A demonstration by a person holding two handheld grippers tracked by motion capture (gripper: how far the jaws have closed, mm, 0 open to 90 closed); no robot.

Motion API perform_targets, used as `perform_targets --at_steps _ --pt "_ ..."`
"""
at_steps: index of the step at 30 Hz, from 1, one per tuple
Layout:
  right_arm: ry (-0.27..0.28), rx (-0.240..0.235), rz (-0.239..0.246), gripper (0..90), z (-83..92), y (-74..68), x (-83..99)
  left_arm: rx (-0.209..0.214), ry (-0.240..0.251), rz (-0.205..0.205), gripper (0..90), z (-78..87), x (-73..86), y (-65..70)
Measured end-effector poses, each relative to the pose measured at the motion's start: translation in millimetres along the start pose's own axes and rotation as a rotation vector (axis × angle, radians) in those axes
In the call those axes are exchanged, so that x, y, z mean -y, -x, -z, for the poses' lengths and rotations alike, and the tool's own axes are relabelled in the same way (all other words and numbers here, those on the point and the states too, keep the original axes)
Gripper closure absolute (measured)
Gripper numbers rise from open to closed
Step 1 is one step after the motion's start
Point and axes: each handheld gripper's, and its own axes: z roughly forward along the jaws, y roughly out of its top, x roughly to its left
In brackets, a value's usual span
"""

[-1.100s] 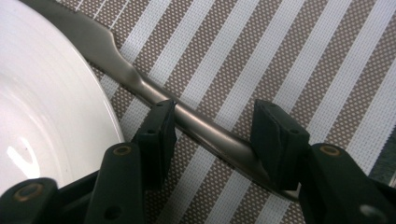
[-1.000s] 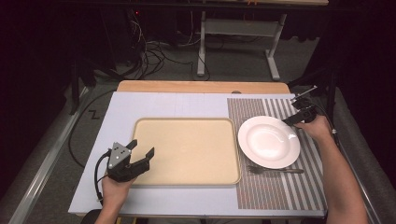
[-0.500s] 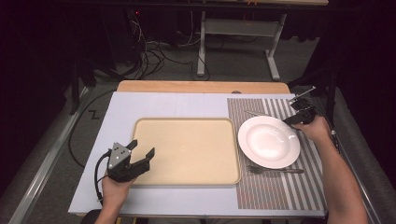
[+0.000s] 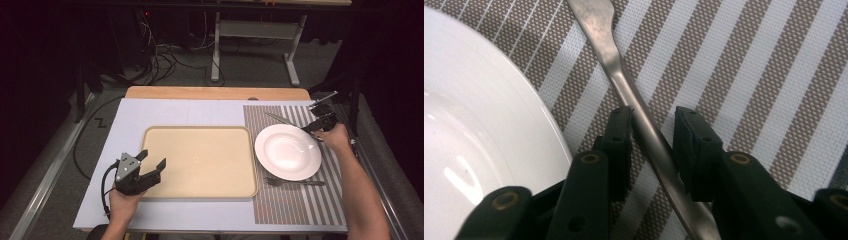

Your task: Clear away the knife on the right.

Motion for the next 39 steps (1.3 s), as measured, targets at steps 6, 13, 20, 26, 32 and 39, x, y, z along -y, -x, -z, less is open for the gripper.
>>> perform_targets --at_steps 6,13,20,26,32,39 --pt "-0.001 0.032 0.029 67.9 -7.2 -12.6 -15.0 0.002 -0.004 0.000 30.7 -1.0 -0.1 0.2" --pt "-0.008 0.070 0.045 70.3 -12.1 -21.6 -26.0 0.004 0.000 0.003 30.7 -0.5 0.1 -0.6" --pt "-0.010 0.067 0.061 80.0 -12.0 -23.4 -25.3 0.007 0.002 0.002 30.7 0.1 0.1 -0.4" --pt "-0.009 0.092 0.069 80.7 -12.0 -26.4 -24.8 0.010 -0.004 -0.001 30.8 -0.6 0.1 0.4" --pt "-0.025 0.190 0.132 80.9 -11.2 -38.3 -27.3 0.002 0.004 0.012 30.8 -0.1 -0.1 -0.8" --pt "-0.023 0.244 0.136 80.9 8.8 -34.2 -28.7 0.004 0.009 0.019 30.8 1.0 -0.4 -0.8"
